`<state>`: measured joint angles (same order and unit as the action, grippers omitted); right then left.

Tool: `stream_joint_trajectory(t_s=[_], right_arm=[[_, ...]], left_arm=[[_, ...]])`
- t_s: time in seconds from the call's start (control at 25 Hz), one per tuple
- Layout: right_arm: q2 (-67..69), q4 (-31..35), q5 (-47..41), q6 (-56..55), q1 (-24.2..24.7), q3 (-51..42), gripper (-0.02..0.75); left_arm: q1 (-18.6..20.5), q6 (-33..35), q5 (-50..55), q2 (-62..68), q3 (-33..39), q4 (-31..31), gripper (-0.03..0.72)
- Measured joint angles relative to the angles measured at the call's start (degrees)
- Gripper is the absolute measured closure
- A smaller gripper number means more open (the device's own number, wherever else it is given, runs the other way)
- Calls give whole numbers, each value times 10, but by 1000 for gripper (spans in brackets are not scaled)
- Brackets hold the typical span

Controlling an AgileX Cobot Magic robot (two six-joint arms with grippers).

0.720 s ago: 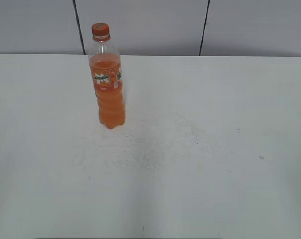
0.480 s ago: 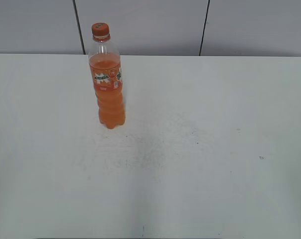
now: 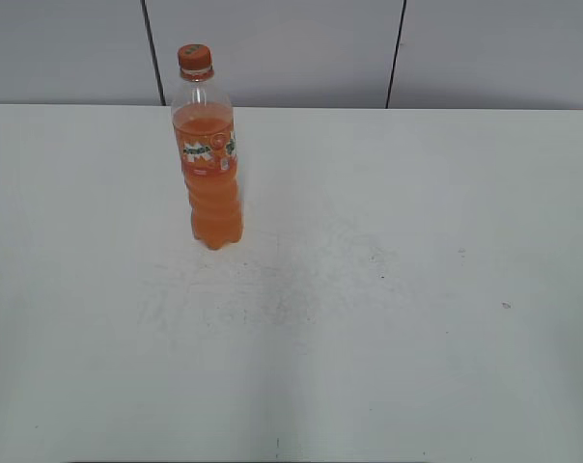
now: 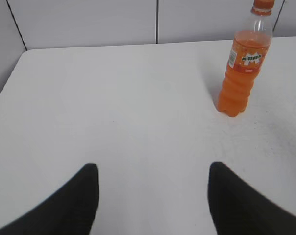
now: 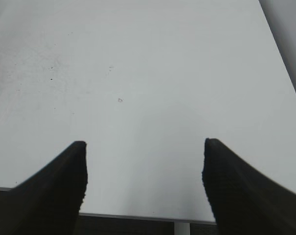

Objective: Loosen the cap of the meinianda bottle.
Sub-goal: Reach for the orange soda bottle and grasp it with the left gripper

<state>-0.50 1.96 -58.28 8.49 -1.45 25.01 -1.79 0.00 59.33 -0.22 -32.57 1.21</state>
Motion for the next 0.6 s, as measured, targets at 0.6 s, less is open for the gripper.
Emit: stream_joint_trajectory(t_s=[0.6], right_arm=[[0, 0, 0, 0, 0, 0, 186]], left_arm=[[0, 7, -65, 19, -27, -4, 252]])
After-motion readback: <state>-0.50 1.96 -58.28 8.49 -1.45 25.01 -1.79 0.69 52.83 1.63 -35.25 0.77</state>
